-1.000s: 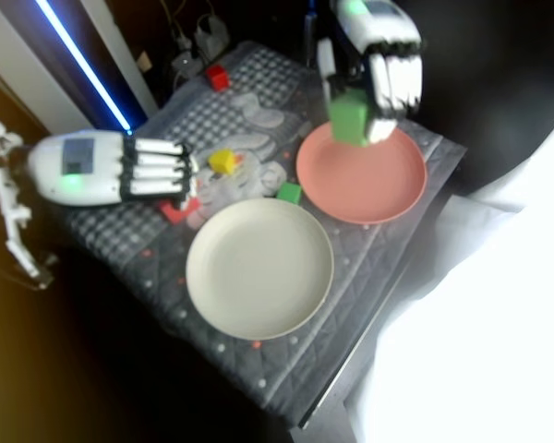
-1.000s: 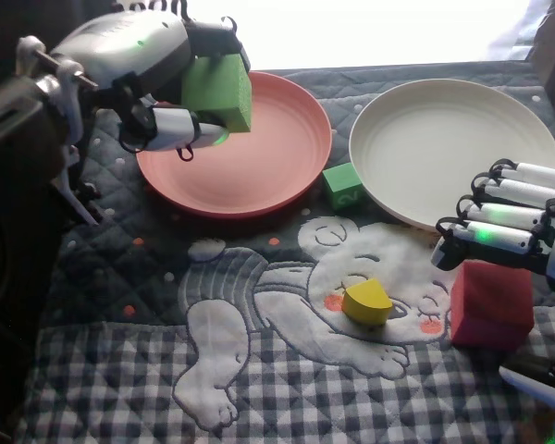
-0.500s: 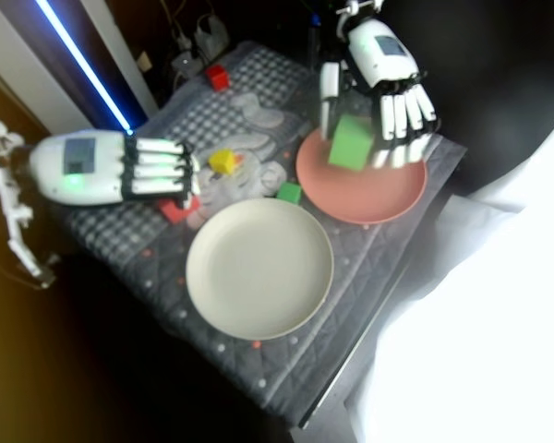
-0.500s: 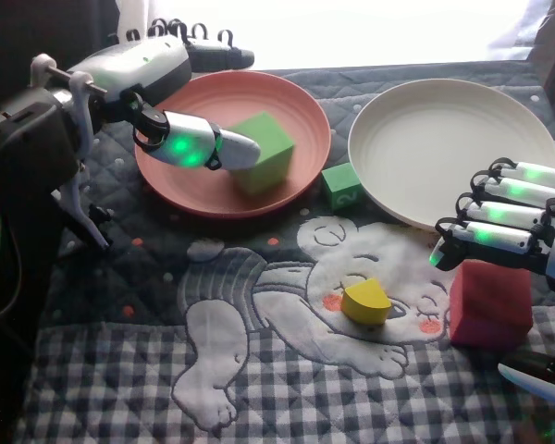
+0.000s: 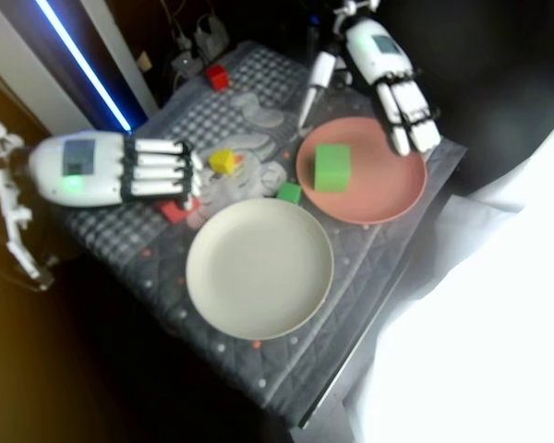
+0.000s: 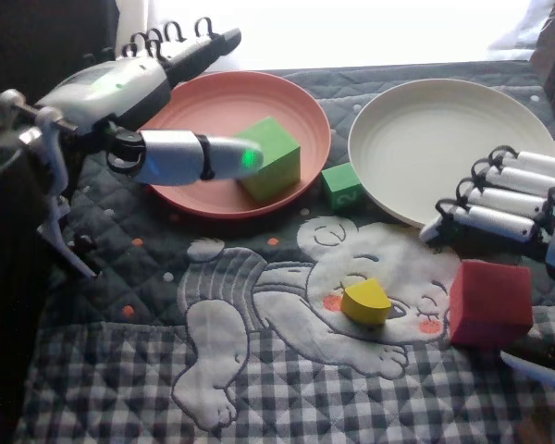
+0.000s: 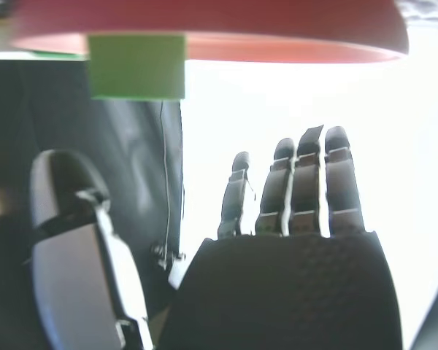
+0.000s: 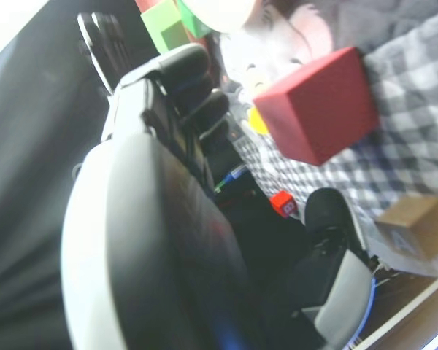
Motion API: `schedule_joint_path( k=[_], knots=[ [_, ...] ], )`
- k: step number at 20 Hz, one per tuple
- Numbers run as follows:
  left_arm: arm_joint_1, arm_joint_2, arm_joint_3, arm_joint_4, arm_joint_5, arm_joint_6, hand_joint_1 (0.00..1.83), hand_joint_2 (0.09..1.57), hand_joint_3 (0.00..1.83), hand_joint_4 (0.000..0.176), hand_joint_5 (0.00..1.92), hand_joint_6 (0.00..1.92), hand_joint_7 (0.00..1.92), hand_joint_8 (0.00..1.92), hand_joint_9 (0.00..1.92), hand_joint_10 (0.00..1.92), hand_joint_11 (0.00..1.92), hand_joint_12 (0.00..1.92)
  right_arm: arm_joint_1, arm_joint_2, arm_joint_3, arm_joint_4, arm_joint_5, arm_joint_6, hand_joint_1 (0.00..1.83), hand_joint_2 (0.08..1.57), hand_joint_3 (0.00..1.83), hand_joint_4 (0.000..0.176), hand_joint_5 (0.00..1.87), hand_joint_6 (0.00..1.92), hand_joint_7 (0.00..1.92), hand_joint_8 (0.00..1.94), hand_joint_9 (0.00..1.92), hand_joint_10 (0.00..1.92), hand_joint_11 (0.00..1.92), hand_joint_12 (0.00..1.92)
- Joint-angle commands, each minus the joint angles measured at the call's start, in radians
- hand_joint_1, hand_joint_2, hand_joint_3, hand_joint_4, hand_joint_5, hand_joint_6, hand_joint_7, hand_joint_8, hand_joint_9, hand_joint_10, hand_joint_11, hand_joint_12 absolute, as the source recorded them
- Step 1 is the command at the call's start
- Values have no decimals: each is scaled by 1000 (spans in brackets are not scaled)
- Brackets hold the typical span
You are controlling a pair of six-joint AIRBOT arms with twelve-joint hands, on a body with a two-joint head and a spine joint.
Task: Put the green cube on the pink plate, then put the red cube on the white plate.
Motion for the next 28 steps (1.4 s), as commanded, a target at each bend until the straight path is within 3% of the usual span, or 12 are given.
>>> schedule_joint_path(
  k=[1, 3, 4, 7, 8, 12, 16, 18, 19, 20, 25, 28],
  knots=[
    [-1, 13, -14, 31, -202, -4, 8, 1119, 0, 164, 0, 0, 35, 8, 114, 21, 0, 1038, 10, -6, 3, 19, -112, 3, 772, 595, 764, 0, 78, 756, 159, 731, 6, 997, 0, 1306],
    [26, 35, -51, 63, -273, -4, 24, 1178, 3, 169, 0, 0, 0, 0, 4, 0, 0, 471, 8, -15, 8, 19, -112, 3, 840, 513, 848, 0, 87, 684, 146, 702, 0, 1004, 0, 1332],
    [37, 42, -61, 73, -300, -4, 4, 1201, 4, 141, 0, 0, 49, 9, 58, 22, 0, 570, 6, -16, 8, 19, -112, 3, 808, 495, 866, 0, 118, 705, 170, 714, 28, 1050, 0, 1522],
    [75, 63, -95, 90, -377, -4, 0, 1203, 0, 127, 3, 1, 98, 16, 115, 46, 0, 781, 4, -27, 17, 19, -78, 3, 810, 429, 894, 0, 142, 751, 198, 718, 58, 1074, 0, 1624],
    [85, 68, -105, 90, -394, -4, 0, 1208, 1, 124, 49, 5, 161, 12, 125, 41, 0, 551, 5, -36, 22, 19, -62, 3, 779, 422, 885, 0, 163, 818, 251, 766, 112, 1115, 0, 1710],
    [106, 74, -121, 91, -431, -4, 0, 1221, 1, 84, 82, 3, 203, 6, 170, 46, 0, 518, 5, -58, 39, 19, -26, 3, 849, 451, 848, 0, 125, 841, 198, 876, 29, 1235, 0, 1784],
    [121, 74, -125, 91, -446, -4, 10, 1267, 2, 68, 101, 2, 136, 0, 164, 24, 0, 425, 7, -81, 53, 19, 4, 3, 1029, 689, 570, 0, 277, 738, 307, 599, 86, 1035, 0, 1697],
    [123, 74, -126, 89, -450, -4, 18, 1272, 1, 68, 105, 1, 145, 2, 164, 18, 0, 635, 8, -88, 57, 19, 5, 3, 1121, 889, 399, 0, 464, 806, 456, 833, 248, 1221, 31, 1843],
    [125, 74, -126, 86, -451, -4, 23, 1274, 0, 62, 101, 1, 162, 4, 162, 16, 0, 727, 10, -91, 59, 19, 5, 3, 1163, 1107, 183, 0, 724, 1161, 712, 1301, 501, 1405, 306, 1887],
    [128, 73, -126, 83, -453, -4, 39, 1282, 1, 68, 97, 0, 154, 2, 156, 12, 0, 771, 12, -93, 60, 19, 5, 3, 1308, 1186, 66, 0, 789, 1211, 732, 1404, 632, 1529, 456, 1914],
    [148, 74, -127, 57, -469, -4, 91, 1303, 0, 66, 102, 3, 139, 5, 149, 6, 0, 766, 44, -86, 57, 19, -1, 3, 1348, 1212, 4, 0, 840, 1208, 747, 1391, 668, 1548, 570, 1920],
    [154, 73, -127, 52, -472, -4, 84, 1321, 3, 46, 109, 1, 136, 4, 170, 14, 0, 812, 51, -69, 44, 19, -67, 3, 1352, 1206, 1, 0, 853, 1139, 758, 1411, 682, 1547, 599, 1921]
  ],
)
